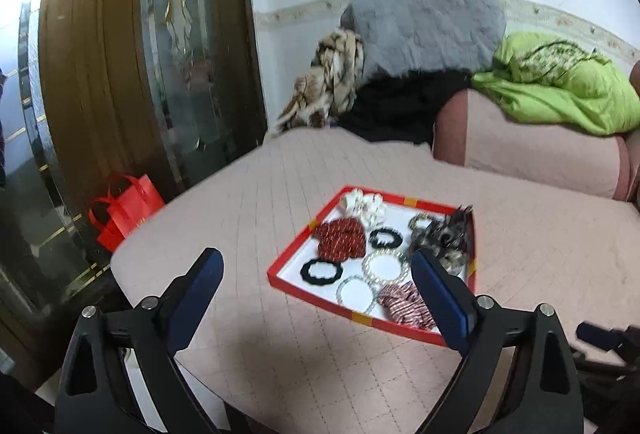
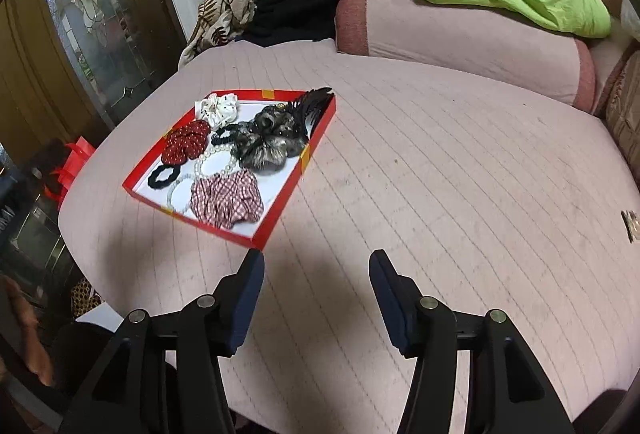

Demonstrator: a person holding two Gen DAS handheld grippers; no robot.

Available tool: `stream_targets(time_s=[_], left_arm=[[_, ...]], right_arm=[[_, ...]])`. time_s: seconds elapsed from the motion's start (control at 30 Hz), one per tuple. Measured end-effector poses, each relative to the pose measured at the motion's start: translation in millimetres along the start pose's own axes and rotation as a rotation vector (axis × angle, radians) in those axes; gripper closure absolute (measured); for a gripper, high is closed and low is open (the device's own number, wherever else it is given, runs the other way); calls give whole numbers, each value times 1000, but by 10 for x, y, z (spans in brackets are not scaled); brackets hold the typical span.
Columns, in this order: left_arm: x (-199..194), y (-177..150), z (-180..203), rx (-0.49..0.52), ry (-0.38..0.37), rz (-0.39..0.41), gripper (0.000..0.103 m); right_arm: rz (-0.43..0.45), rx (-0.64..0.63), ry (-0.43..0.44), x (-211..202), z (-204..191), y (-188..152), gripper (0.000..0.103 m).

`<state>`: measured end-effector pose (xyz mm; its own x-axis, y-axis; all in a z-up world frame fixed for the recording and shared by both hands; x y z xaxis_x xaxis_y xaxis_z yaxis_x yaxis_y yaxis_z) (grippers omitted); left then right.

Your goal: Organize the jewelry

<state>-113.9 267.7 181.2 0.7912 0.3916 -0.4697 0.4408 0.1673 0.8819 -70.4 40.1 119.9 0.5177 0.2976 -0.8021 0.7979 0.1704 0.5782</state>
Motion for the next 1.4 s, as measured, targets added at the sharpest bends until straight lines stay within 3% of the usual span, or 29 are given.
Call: stream_targets(time_s=[0.13,0.27,0.47,0.6,0.97,1.4], left_arm=[[-319,84,97,21,-27,59,4],[-485,99,142,10,-43,68,2],[-583,47,118,0,24,89,2],[-518,-16,131,14,25,44,2],[-238,-254,211,1,-70,-105,2],[-76,-445,273,19,-98,-202,2]], right_arm=[[13,2,-4,-125,-5,-78,42],[48,-4,-11,-265,-18,-112,38],[71,2,-37,-346,24,-97,35],[60,10,-52,-326,56,-112,34],[32,-4,-96,-207,60,-143,29],[15,-25,-124,-162,-8,-186,27]])
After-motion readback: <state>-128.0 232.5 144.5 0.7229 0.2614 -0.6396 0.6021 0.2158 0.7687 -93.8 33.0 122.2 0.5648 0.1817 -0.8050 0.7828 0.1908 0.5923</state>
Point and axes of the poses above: each gripper's, at about its wrist camera, not at the fingertips, and x roughly the way its jaws point, z to its right, y to its top, the point moved 5 cm from there along x, roughly the way its jaws point, and after that the axes turned 4 degrees about -x, right-handed, at the moved point
